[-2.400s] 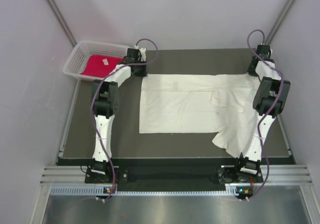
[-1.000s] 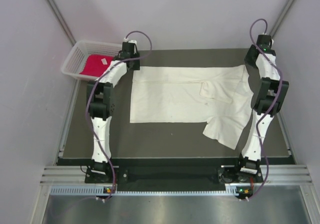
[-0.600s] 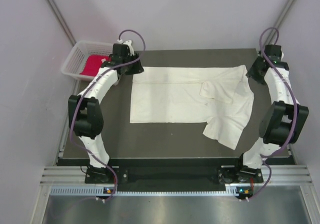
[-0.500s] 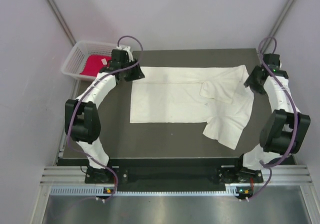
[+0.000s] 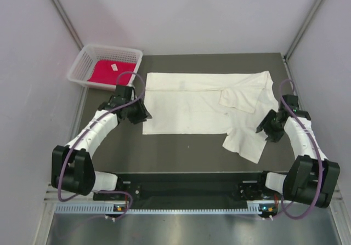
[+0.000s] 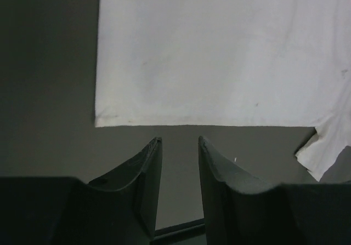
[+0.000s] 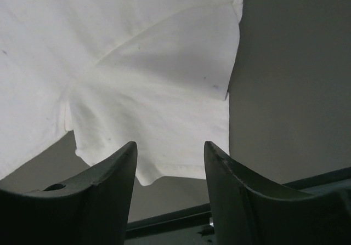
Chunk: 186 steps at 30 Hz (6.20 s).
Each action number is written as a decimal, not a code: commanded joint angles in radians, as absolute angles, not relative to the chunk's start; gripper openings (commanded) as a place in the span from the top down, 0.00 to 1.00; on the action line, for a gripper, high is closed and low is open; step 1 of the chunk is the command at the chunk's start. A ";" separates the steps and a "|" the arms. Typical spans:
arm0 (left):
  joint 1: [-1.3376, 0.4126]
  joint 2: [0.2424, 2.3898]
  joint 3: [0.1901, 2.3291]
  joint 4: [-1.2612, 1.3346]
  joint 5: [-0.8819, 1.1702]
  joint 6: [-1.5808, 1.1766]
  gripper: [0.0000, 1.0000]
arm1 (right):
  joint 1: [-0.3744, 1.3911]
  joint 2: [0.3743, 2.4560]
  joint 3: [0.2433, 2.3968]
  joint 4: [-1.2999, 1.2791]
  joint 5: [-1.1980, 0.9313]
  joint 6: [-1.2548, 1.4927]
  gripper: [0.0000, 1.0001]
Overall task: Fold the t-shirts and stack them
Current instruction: Fold the tshirt
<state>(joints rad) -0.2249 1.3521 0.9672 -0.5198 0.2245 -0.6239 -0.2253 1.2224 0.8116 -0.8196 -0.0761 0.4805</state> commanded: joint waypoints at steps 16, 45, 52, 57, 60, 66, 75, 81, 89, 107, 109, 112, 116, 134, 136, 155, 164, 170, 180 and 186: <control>-0.225 1.471 0.851 -0.592 0.032 -0.857 0.55 | -0.267 1.172 0.768 -0.899 -0.025 0.460 0.46; -0.225 1.589 0.867 -0.511 -0.015 -0.836 0.74 | -0.299 1.183 0.742 -0.894 0.031 0.457 0.47; -0.225 1.591 0.874 -0.495 -0.006 -0.807 1.00 | -0.336 1.216 0.732 -0.856 0.040 0.469 0.53; -0.225 1.575 0.896 -0.495 0.028 -0.782 1.00 | -0.334 1.244 0.703 -0.821 -0.028 0.506 0.71; -0.226 1.569 0.908 -0.502 0.028 -0.767 1.00 | -0.327 1.239 0.678 -0.802 -0.028 0.514 0.71; -0.225 1.552 0.904 -0.489 0.031 -0.758 1.00 | -0.314 1.288 0.657 -0.764 -0.035 0.518 0.70; -0.225 1.554 0.890 -0.485 0.041 -0.753 1.00 | -0.264 1.384 0.653 -0.690 -0.018 0.568 0.72; -0.226 1.545 0.899 -0.495 0.041 -0.742 1.00 | -0.261 1.401 0.626 -0.655 0.020 0.617 0.85; -0.225 1.526 0.896 -0.511 0.028 -0.732 1.00 | -0.259 1.313 0.607 -0.672 0.045 0.615 1.00; -0.219 1.395 0.825 -0.587 -0.021 -0.727 1.00 | -0.259 0.905 0.640 -1.005 0.009 0.632 1.00; -0.218 1.379 0.821 -0.606 -0.032 -0.721 1.00 | -0.259 0.856 0.635 -1.044 0.006 0.630 1.00; -0.216 1.342 0.813 -0.627 -0.049 -0.715 1.00 | -0.256 0.809 0.656 -1.068 -0.023 0.621 1.00; -0.213 1.307 0.811 -0.652 -0.064 -0.704 1.00 | -0.255 0.801 0.707 -1.129 -0.014 0.624 1.00; -0.213 1.535 1.129 -0.601 -0.015 -0.598 1.00 | -0.222 1.210 1.084 -0.901 -0.071 0.516 1.00; -0.212 1.584 1.185 -0.606 -0.029 -0.601 1.00 | -0.218 1.285 1.138 -0.890 -0.072 0.494 1.00; -0.163 1.851 1.480 -0.624 -0.080 -0.649 1.00 | -0.216 1.738 1.626 -0.885 -0.182 0.449 1.00; -0.158 1.937 1.549 -0.633 -0.075 -0.653 1.00 | -0.215 1.844 1.707 -0.881 -0.204 0.453 1.00; -0.144 1.957 1.580 -0.634 -0.089 -0.655 1.00 | -0.216 1.893 1.776 -0.882 -0.213 0.457 1.00; -0.138 2.029 1.644 -0.637 -0.068 -0.663 1.00 | -0.215 1.999 1.856 -0.882 -0.242 0.479 1.00; -0.137 2.065 1.675 -0.632 -0.049 -0.663 1.00 | -0.216 2.042 1.885 -0.877 -0.245 0.476 1.00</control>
<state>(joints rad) -0.1490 2.0571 1.6238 -0.6403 -0.0452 -0.6563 -0.2241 2.0346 1.8229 -0.9024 -0.2356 0.4728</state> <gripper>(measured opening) 0.020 0.007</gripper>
